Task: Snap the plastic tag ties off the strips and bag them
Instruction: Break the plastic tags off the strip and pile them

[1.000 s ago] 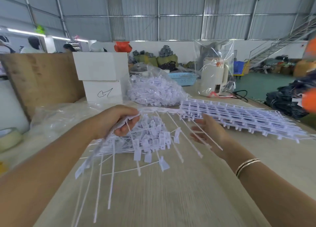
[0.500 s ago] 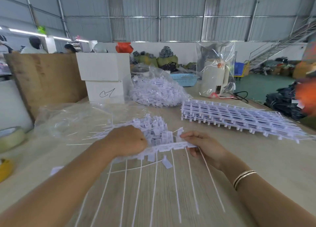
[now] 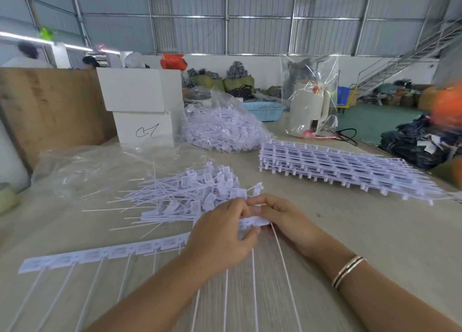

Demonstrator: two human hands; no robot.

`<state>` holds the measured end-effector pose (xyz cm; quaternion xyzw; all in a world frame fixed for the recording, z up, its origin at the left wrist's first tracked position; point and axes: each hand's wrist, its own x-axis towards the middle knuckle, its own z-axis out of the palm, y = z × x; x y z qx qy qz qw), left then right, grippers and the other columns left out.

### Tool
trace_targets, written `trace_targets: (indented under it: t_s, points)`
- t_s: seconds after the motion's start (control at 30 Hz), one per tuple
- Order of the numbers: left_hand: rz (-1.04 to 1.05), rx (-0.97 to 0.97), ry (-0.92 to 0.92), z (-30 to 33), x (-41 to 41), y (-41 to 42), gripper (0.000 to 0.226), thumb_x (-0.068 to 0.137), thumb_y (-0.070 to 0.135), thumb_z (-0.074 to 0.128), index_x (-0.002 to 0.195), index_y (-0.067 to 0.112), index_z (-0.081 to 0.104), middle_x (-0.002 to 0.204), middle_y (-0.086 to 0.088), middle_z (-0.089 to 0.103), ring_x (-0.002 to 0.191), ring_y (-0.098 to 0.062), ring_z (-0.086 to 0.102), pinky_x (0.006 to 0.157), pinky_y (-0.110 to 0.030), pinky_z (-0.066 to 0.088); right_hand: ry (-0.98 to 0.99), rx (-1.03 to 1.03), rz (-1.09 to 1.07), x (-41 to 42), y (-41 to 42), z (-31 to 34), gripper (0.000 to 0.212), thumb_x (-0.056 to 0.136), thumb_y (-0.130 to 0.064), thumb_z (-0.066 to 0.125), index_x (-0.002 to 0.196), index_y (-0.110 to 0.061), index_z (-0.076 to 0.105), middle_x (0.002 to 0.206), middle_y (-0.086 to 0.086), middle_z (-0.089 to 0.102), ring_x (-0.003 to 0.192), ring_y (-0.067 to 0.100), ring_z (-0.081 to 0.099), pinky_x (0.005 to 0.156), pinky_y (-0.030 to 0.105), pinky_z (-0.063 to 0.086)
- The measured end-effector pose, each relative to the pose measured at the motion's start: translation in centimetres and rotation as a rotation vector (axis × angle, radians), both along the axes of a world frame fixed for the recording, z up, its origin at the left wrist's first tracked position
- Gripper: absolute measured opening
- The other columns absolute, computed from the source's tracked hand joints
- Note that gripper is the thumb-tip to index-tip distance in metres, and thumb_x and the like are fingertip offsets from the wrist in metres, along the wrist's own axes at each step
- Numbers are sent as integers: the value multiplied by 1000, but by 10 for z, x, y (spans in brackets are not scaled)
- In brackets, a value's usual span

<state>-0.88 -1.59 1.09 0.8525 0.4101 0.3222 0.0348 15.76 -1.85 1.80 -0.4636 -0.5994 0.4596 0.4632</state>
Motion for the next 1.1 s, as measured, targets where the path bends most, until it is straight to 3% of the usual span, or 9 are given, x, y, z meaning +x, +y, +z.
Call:
trace_targets:
  t_s: [0.07,0.13,0.23,0.3,0.47,0.63,0.8,1.0,1.1]
  points:
    - [13,-13,-3,0,-3,1,30,81,52,57,90,30,41,85,14,54,71,-3,49,55,-18,35,-55,-1,27,2,0,1,17,92,-11,55,105,-7,65,94,10,68,82,16,61,76,23,46]
    - [26,-31,2,-1,-6,2,30,82,52,59,90,29,40,83,14,53,70,-4,50,56,-19,36,-185,6,63,3,1,1,13,91,-18,56,89,-11,66,78,5,64,74,17,54,71,22,42]
    - [-17,-97,30,-1,-12,7,14,87,32,53,91,30,40,79,15,47,67,-2,45,52,-15,29,-295,12,104,2,1,1,24,89,-22,59,66,-18,59,60,-5,58,60,8,48,59,13,37]
    - [-54,-152,80,0,-17,9,20,82,22,52,94,32,39,80,16,45,67,-2,43,52,-16,26,-295,12,103,2,1,1,28,89,-20,59,61,-19,57,57,-6,57,55,4,46,56,10,36]
    - [-15,-54,177,-2,-16,7,22,83,33,56,96,30,38,88,15,48,73,-7,46,53,-23,27,-305,19,114,1,-1,2,33,89,-24,58,57,-21,56,57,-4,56,56,7,43,56,13,35]
    - [45,-20,159,-1,-16,9,19,85,39,58,95,31,44,87,12,59,71,-5,48,55,-24,29,-305,28,151,-1,-2,1,25,89,-24,61,65,-16,56,59,-8,54,57,4,48,60,15,38]
    - [39,7,186,-5,-16,11,13,89,42,49,99,34,48,80,9,62,68,-9,56,54,-26,34,-275,38,140,-1,-2,-1,26,89,-18,59,64,-23,61,57,-11,54,56,2,48,59,11,39]
    - [-53,-37,139,-7,-22,15,11,89,38,52,95,31,58,62,11,50,56,-3,46,48,-16,27,-311,90,148,0,-2,-4,24,90,-19,59,67,-26,63,60,-14,55,58,-1,51,59,9,38]
    - [-120,-217,-9,-6,-22,17,5,87,31,60,90,31,64,71,14,66,64,2,58,60,-23,47,-300,108,169,0,-3,-3,30,91,-18,59,65,-32,64,60,-16,55,58,-2,50,58,8,37]
